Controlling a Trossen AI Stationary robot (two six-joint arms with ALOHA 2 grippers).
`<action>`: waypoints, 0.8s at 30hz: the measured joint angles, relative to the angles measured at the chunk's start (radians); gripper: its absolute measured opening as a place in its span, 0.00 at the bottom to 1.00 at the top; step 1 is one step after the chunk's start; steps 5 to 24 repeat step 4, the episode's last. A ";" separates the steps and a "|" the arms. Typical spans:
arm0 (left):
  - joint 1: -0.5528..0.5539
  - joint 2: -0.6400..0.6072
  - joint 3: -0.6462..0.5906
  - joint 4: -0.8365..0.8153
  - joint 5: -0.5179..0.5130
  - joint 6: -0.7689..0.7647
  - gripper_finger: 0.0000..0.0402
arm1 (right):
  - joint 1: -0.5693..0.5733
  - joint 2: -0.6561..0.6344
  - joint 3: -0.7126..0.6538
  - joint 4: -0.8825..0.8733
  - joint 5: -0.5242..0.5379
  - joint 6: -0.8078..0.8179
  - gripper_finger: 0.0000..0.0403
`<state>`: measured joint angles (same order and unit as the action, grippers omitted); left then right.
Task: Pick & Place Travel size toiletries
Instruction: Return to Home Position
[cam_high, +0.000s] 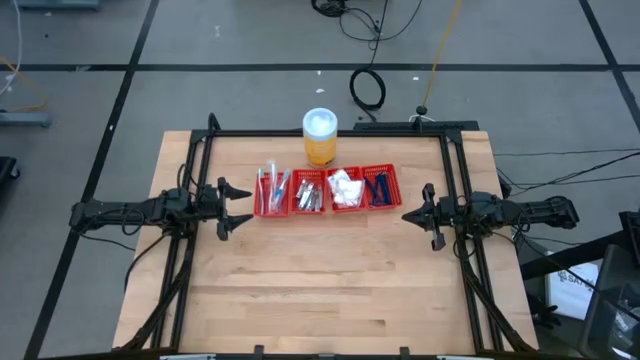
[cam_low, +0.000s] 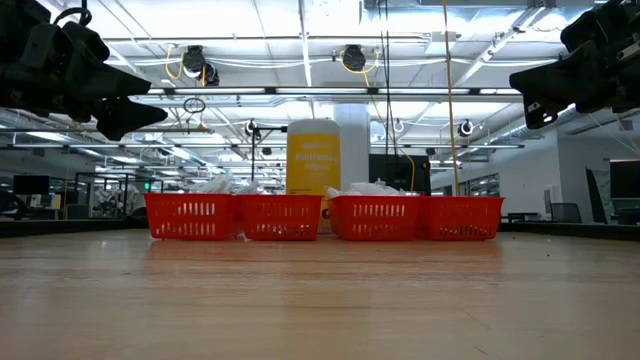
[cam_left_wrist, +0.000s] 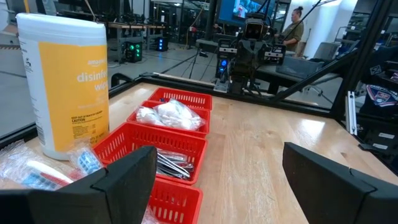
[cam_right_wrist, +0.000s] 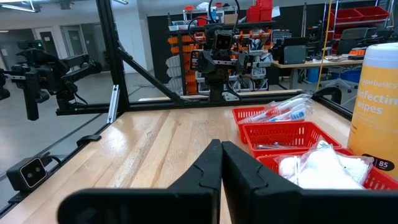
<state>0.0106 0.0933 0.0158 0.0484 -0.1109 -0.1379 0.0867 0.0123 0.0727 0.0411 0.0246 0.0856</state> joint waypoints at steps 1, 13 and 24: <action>0.000 0.000 0.000 0.000 0.000 0.000 0.84 | 0.000 0.000 0.000 0.000 0.000 0.000 0.00; 0.000 0.000 0.000 0.000 0.000 0.000 0.84 | 0.000 0.000 0.000 0.000 0.000 0.000 0.00; 0.000 0.000 0.000 0.000 0.000 0.000 0.84 | 0.000 0.000 0.000 0.000 0.000 0.000 0.00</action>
